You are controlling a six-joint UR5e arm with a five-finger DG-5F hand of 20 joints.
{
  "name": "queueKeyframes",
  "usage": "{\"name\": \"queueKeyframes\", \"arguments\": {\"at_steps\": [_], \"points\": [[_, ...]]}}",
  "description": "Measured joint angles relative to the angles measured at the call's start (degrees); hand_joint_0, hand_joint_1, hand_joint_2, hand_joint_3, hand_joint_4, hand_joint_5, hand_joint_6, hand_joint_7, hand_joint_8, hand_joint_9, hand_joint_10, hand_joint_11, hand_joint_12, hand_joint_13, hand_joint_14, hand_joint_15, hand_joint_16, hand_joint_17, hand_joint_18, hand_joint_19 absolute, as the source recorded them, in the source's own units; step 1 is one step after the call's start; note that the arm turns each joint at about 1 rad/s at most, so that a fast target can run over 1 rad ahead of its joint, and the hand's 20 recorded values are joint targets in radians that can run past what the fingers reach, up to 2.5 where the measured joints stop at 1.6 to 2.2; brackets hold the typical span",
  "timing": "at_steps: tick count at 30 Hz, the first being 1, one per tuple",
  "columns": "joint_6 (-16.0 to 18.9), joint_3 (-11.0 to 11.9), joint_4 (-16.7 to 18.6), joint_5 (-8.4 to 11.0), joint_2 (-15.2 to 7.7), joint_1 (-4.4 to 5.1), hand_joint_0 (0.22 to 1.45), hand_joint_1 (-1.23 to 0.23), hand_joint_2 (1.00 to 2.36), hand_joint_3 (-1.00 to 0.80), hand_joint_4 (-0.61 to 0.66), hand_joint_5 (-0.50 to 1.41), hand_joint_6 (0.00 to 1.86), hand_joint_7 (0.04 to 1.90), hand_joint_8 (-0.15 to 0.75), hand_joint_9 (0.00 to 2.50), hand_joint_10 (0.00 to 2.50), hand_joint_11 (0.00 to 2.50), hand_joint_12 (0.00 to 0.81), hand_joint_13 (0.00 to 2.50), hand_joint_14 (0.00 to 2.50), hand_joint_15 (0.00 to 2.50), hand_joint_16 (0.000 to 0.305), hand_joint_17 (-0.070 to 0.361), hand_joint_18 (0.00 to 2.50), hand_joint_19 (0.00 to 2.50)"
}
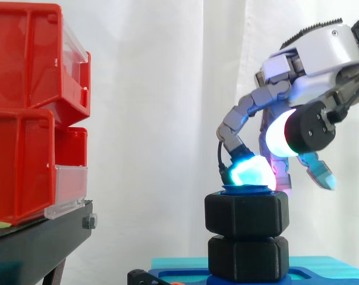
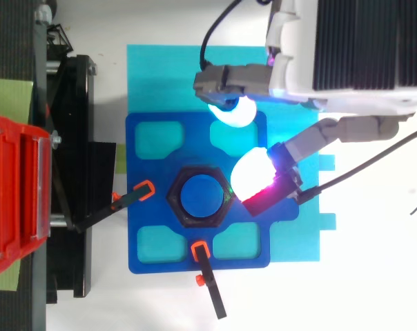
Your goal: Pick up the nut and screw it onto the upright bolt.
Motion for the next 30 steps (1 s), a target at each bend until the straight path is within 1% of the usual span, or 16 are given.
{"name": "queueKeyframes", "arguments": {"at_steps": [5, 7, 9, 10, 11, 12, 14, 18, 22, 26, 30], "points": [[-0.6, 1.4, -0.6, -0.24, 0.0, -0.18, 0.53, -0.35, 1.00, -0.50, 0.22, -0.03, 0.50, 0.92, 0.242, 1.57, 0.00, 0.12, 0.139, 1.23, 0.00, 0.04, 0.017, 0.038, 1.02, 0.31], [-0.7, 1.5, 0.0, -0.38, -0.1, -0.18, 0.52, -0.35, 1.00, -0.50, 0.21, -0.03, 0.50, 0.88, 0.241, 1.55, 0.00, 0.09, 0.139, 1.23, 0.00, 0.03, 0.017, 0.038, 1.02, 0.31], [-0.7, 1.0, 1.2, -0.67, -0.1, -0.08, 0.52, -0.35, 1.00, -0.50, 0.21, -0.03, 0.50, 0.83, 0.242, 1.52, 0.00, 0.05, 0.131, 1.21, 0.00, 0.02, 0.018, 0.040, 1.01, 0.29], [-0.6, 0.5, 2.4, -0.87, -0.1, 0.05, 0.52, -0.35, 1.00, -0.50, 0.20, -0.03, 0.50, 0.81, 0.235, 1.50, 0.00, 0.03, 0.135, 1.17, 0.00, 0.01, 0.017, 0.039, 0.97, 0.29], [-0.3, -0.1, 3.7, -1.00, -0.1, 0.23, 0.52, -0.35, 1.00, -0.50, 0.19, -0.04, 0.50, 0.78, 0.222, 1.49, 0.00, 0.00, 0.136, 1.09, 0.00, 0.00, 0.017, 0.039, 0.87, 0.26], [-0.2, -0.4, 4.4, -1.05, -0.1, 0.32, 0.52, -0.36, 1.00, -0.50, 0.18, -0.04, 0.50, 0.77, 0.226, 1.49, 0.00, 0.00, 0.131, 1.04, 0.00, 0.00, 0.017, 0.039, 0.83, 0.24], [0.5, -1.3, 6.9, -1.13, -0.1, 0.86, 0.52, -0.35, 1.00, -0.50, 0.18, -0.04, 0.50, 0.74, 0.216, 1.45, 0.00, 0.00, 0.133, 1.03, 0.00, 0.00, 0.016, 0.037, 0.77, 0.20], [1.2, -2.0, 9.1, -1.08, -0.1, 1.72, 0.51, -0.36, 1.00, -0.50, 0.18, -0.04, 0.50, 0.72, 0.206, 1.39, 0.00, 0.00, 0.132, 0.96, 0.00, 0.00, 0.015, 0.034, 0.68, 0.15], [1.4, -2.2, 9.7, -0.75, -0.1, 2.40, 0.51, -0.35, 1.00, -0.50, 0.18, -0.04, 0.50, 0.71, 0.197, 1.35, 0.00, 0.00, 0.134, 0.93, 0.00, 0.00, 0.015, 0.034, 0.65, 0.12], [1.5, -2.5, 9.9, -0.57, -0.2, 2.84, 0.51, -0.35, 1.00, -0.50, 0.19, -0.04, 0.50, 0.70, 0.202, 1.32, 0.00, 0.00, 0.137, 0.91, 0.00, 0.00, 0.015, 0.034, 0.62, 0.10], [2.0, -3.8, 10.4, 0.19, -0.1, 3.40, 0.51, -0.35, 1.00, -0.50, 0.18, -0.04, 0.50, 0.70, 0.203, 1.32, 0.00, 0.00, 0.137, 0.90, 0.00, 0.00, 0.015, 0.034, 0.61, 0.09]]}}
